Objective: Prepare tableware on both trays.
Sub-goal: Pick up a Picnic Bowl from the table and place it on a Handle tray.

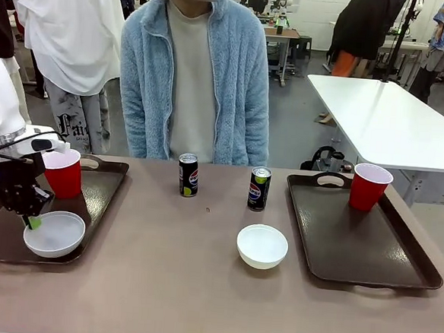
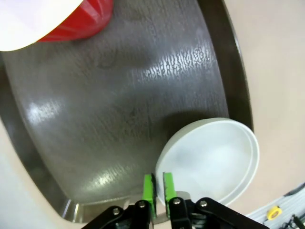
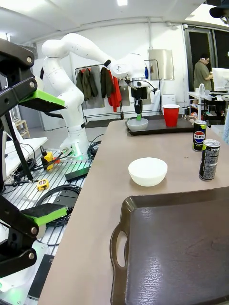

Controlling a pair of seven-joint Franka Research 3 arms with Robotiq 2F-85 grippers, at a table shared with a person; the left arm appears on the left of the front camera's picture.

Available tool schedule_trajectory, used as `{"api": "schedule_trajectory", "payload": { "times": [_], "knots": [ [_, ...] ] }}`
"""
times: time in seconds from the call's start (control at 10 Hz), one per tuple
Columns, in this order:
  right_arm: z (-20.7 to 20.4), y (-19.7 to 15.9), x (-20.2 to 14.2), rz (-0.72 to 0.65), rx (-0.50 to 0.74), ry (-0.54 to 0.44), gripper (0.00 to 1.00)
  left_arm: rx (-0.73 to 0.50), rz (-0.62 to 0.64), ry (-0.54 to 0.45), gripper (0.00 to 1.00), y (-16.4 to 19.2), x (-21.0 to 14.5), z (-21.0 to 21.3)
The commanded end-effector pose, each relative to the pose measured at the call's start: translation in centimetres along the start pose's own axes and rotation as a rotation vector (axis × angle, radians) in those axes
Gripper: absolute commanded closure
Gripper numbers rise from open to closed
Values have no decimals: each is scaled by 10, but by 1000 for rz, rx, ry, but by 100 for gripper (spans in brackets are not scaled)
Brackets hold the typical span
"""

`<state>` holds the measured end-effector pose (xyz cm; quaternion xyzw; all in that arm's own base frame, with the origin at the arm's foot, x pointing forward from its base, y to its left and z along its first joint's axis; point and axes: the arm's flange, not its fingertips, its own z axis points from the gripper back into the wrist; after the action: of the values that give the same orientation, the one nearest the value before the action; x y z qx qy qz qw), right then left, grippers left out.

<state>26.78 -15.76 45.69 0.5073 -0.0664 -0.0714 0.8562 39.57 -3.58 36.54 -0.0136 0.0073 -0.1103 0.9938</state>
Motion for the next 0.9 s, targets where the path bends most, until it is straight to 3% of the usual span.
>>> {"api": "schedule_trajectory", "payload": {
  "times": [0.0, 0.2, 0.3, 0.8],
  "knots": [
    [0, 1, 0, -7, 14, 3, 0, -31, 12, -28, 0, 5, 0, 5],
    [0, 1, 0, -7, 14, 3, 0, -8, -3, -22, 0, 9, -13, 21],
    [0, 1, 0, -7, 14, 3, 0, 16, -15, -25, 54, 13, -23, 37],
    [0, 1, 0, -7, 14, 3, 0, 50, 12, -70, 6, 29, -48, 94]
  ]
}}
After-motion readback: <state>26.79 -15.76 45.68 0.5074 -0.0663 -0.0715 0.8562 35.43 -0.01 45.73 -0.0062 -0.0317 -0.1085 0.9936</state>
